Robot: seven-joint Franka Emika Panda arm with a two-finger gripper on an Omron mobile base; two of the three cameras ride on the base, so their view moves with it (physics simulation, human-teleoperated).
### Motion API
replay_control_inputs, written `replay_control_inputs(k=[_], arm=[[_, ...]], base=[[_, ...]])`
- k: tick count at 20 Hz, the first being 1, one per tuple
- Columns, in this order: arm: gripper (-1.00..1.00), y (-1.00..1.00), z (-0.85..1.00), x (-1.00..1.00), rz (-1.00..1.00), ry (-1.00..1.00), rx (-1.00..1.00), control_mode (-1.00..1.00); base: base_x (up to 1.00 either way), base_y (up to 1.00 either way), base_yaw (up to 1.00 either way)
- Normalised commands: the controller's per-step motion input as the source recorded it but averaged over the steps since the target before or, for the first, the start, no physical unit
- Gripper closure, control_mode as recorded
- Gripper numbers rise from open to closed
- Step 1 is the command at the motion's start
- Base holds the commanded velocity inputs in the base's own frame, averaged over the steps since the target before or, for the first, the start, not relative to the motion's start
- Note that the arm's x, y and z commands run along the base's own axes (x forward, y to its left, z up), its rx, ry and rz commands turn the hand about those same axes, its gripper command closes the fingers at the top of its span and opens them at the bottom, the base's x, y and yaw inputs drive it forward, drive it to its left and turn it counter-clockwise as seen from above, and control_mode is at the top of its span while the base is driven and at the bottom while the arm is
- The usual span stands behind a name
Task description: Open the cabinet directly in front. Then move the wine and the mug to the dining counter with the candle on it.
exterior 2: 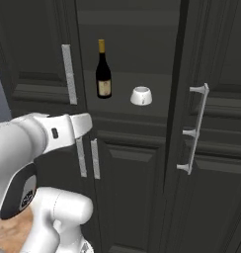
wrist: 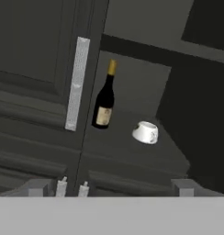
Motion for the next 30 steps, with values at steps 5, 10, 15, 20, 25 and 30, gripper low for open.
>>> replay_control_inputs(k=[5, 10, 15, 20, 25, 30], arm=[[-1.00, 0.44, 0.00, 0.00, 0.18, -0.55, 0.24, -1.00], [-1.00, 0.51, 0.00, 0.09, 0.12, -0.44, 0.19, -1.00], [-1.00, 0.52, -0.04, 0.35, 0.01, -0.31, 0.13, -1.00], [-1.00, 0.34, -0.16, 0.42, -0.03, -0.12, 0.02, -1.00], [-1.00, 0.09, -0.12, 0.32, -0.01, -0.08, 0.00, -1.00], [-1.00, 0.00, -0.18, 0.36, -0.01, -0.03, 0.00, -1.00]], base=[[0.00, 0.00, 0.00], [0.00, 0.00, 0.00], [0.00, 0.00, 0.00], [0.00, 0.00, 0.00], [0.00, 0.00, 0.00], [0.00, 0.00, 0.00]])
